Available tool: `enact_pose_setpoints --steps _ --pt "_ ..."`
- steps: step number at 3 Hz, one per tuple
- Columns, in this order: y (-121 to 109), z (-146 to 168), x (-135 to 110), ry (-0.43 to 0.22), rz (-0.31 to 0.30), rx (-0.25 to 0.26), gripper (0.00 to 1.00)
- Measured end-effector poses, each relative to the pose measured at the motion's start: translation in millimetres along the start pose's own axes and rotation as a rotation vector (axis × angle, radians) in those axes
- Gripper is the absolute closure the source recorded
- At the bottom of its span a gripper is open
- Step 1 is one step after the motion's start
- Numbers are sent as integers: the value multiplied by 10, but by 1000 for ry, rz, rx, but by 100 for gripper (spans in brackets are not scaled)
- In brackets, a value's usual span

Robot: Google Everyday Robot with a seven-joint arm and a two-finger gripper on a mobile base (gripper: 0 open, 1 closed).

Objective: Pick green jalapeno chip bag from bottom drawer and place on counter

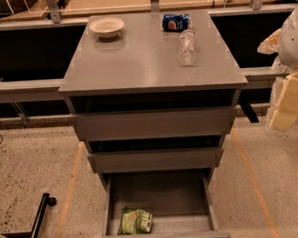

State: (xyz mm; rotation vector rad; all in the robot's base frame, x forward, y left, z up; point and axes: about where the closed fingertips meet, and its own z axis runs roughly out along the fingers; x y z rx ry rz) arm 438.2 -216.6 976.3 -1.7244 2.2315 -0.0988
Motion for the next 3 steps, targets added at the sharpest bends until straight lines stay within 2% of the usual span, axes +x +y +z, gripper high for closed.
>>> enact_pose_setpoints --steps 1,2,3 --pt "0 0 0 0 0 0 0" --pt "8 169 -11 -43 1 -6 0" --pt "39 673 -28 -138 15 -30 0"
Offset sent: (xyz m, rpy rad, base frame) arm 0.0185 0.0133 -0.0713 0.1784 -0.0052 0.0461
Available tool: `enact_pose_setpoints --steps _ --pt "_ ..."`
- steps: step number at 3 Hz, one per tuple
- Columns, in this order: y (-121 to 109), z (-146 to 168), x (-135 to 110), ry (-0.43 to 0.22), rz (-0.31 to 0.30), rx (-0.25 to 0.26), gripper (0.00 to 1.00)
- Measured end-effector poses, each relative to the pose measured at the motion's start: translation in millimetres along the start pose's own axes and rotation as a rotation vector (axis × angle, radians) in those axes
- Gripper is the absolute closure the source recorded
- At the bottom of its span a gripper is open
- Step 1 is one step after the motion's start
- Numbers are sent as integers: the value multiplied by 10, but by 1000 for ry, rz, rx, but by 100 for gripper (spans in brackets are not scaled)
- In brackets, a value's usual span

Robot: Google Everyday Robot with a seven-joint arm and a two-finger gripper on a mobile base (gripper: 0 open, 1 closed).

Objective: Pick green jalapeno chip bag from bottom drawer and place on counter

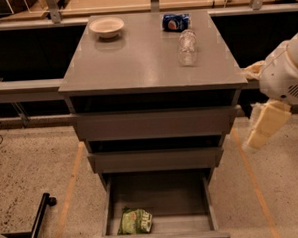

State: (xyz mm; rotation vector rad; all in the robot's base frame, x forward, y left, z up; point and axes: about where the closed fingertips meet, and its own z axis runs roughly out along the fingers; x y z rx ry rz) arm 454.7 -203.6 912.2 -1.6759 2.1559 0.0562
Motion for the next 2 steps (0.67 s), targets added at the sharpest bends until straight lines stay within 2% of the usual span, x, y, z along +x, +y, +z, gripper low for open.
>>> enact_pose_setpoints --steps 1,2 --pt "0 509 -1 -53 30 -28 0" --pt "-23 556 -8 -60 32 -22 0"
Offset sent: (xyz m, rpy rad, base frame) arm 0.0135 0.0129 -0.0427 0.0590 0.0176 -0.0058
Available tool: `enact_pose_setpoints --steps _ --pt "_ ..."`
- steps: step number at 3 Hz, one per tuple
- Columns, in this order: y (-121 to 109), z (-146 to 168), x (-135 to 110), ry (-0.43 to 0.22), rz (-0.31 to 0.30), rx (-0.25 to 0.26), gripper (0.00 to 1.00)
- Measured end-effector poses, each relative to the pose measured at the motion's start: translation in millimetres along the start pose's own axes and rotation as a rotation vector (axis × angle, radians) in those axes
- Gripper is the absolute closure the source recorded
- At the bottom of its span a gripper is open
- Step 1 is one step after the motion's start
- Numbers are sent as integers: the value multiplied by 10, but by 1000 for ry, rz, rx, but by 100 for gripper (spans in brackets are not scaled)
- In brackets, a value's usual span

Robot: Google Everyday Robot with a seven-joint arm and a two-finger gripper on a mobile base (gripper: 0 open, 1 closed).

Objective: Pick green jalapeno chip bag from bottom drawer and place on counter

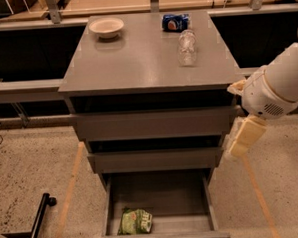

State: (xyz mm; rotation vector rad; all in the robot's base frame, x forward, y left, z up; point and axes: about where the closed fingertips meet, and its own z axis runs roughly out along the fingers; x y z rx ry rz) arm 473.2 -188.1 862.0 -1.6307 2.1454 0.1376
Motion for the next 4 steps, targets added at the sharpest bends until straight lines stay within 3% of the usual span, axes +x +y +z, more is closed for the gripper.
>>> enact_pose_setpoints --steps 1,2,3,4 --pt "130 206 7 -40 28 -46 0" --pt "288 681 -73 -62 37 -127 0" --pt "383 1091 -102 -78 44 -166 0" --pt "473 1582 -141 -110 103 -191 0"
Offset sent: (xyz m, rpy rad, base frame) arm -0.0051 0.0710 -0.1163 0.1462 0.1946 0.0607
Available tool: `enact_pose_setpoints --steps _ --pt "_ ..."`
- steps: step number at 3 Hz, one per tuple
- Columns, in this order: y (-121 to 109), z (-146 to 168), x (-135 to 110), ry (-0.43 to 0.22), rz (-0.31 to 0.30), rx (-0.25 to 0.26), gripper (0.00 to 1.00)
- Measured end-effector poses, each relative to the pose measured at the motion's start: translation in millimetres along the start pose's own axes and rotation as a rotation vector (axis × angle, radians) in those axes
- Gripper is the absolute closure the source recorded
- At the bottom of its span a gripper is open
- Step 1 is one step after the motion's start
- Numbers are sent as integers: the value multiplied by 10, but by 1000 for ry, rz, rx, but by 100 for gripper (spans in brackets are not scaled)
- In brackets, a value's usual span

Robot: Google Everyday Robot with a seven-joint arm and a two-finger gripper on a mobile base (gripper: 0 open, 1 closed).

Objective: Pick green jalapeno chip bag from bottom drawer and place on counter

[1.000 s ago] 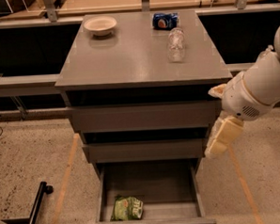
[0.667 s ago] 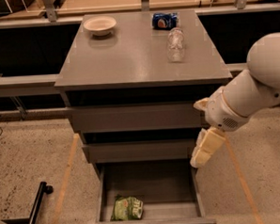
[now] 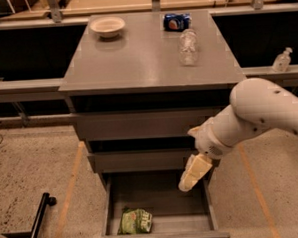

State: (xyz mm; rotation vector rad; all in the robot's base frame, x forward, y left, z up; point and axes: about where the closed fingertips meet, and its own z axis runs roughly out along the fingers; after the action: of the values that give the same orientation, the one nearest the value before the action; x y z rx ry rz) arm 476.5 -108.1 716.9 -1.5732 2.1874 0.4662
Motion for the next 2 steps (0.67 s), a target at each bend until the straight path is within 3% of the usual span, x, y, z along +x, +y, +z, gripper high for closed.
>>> enact_pose_setpoints --steps 2 --pt "-21 97 64 -27 27 10 0"
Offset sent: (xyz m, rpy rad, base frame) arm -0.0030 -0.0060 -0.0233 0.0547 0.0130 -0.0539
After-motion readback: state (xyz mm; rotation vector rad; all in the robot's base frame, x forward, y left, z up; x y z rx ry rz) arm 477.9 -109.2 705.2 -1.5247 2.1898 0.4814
